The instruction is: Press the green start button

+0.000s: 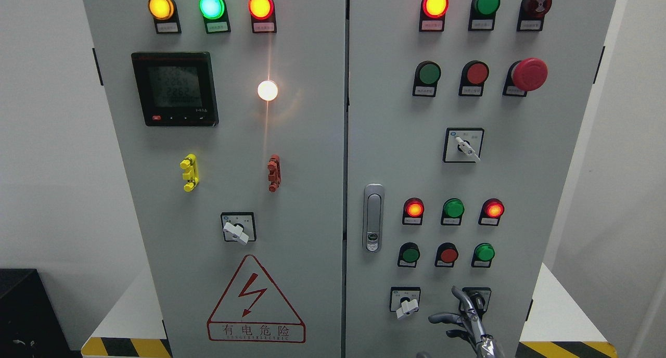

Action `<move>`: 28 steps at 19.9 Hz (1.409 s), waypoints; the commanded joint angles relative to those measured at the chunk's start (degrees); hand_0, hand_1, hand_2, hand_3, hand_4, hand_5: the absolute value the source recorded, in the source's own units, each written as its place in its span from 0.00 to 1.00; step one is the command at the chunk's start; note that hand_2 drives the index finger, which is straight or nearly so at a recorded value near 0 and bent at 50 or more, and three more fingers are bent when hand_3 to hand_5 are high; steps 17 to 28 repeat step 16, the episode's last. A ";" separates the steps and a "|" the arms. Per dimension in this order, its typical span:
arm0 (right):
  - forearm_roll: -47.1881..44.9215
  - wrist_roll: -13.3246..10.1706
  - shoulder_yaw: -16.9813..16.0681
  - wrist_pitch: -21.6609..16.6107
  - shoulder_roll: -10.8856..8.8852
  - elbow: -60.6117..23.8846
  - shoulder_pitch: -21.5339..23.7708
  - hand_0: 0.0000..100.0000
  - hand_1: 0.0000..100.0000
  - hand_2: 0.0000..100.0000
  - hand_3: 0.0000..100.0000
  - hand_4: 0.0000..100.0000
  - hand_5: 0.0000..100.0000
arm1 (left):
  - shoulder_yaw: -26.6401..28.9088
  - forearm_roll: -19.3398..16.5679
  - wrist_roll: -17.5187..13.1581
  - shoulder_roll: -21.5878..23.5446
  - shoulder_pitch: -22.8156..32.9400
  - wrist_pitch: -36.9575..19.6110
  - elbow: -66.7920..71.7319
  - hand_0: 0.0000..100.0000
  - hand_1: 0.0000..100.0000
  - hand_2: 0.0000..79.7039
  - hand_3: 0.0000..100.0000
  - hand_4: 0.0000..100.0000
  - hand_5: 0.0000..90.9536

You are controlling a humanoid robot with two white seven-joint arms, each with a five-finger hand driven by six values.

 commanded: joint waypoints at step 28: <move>-13.20 3.06 0.43 5.20 -0.09 -7.50 3.96 0.00 0.10 0.00 0.00 0.00 0.00 | 0.00 0.00 -0.15 0.00 -1.76 -0.01 -1.58 0.12 0.56 0.00 0.00 0.00 0.00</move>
